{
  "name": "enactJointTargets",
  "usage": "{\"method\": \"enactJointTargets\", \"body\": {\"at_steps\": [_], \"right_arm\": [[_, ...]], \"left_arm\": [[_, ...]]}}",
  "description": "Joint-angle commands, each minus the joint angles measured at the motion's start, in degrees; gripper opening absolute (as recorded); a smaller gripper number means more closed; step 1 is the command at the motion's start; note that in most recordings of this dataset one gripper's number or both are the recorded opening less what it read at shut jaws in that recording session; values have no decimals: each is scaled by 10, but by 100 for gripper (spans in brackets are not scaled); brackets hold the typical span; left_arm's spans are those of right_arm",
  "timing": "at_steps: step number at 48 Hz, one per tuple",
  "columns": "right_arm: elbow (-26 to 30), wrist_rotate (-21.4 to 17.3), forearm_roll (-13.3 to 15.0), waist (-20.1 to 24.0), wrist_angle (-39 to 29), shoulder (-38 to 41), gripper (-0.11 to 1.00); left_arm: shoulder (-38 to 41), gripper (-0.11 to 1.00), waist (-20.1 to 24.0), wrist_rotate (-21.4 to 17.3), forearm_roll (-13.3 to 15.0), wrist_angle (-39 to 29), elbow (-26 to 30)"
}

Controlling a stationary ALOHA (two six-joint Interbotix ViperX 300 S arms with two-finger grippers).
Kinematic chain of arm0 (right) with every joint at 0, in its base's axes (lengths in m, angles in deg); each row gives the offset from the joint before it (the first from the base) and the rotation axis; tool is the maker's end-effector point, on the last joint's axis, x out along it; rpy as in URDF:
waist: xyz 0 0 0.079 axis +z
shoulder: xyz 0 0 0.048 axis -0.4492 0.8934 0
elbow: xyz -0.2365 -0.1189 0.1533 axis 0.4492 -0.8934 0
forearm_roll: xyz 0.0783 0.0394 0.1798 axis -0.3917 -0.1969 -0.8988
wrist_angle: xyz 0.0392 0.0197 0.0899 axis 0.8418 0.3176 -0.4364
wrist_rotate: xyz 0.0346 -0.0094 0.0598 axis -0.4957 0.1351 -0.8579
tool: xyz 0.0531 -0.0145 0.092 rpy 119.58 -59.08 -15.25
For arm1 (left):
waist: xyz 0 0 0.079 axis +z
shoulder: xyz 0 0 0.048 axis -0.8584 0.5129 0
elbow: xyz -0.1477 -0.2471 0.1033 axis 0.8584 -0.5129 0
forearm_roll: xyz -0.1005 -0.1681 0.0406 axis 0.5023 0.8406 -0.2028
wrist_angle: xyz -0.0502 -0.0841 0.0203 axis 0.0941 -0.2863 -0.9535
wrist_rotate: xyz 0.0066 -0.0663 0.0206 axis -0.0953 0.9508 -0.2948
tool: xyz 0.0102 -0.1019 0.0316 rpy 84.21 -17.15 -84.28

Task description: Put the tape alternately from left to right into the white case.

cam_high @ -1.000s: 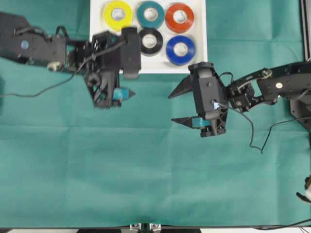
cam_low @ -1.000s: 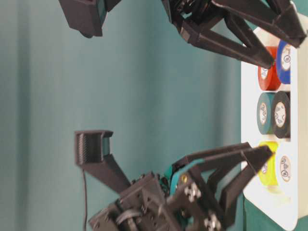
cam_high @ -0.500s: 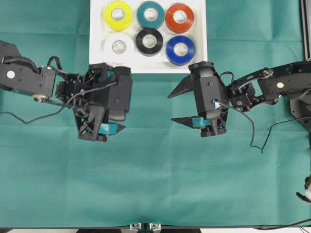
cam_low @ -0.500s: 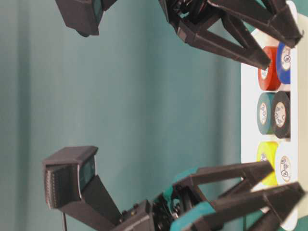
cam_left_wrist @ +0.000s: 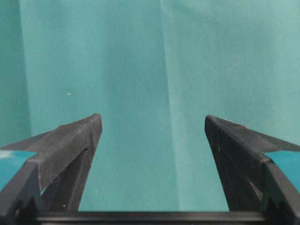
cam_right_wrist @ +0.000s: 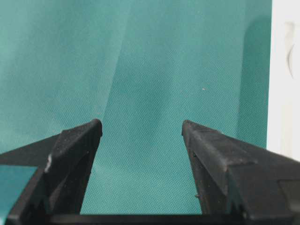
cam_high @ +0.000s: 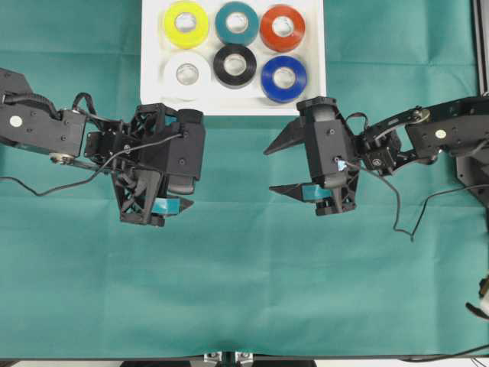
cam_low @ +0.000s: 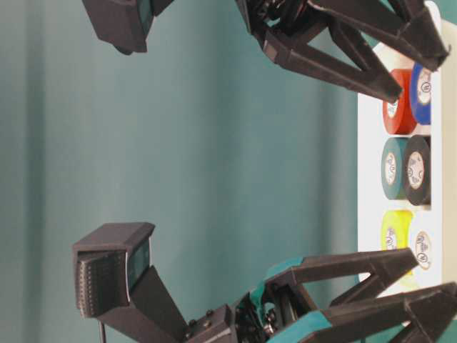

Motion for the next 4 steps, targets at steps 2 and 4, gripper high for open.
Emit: {"method": "enactJointTargets", "body": {"at_steps": [2, 4], "right_arm": [[9, 0, 0, 2, 2, -12, 74], [9, 0, 0, 2, 2, -14, 74]], "left_arm": [[-16, 83, -2, -2, 2, 3, 8], [-17, 83, -2, -1, 2, 3, 7]]}}
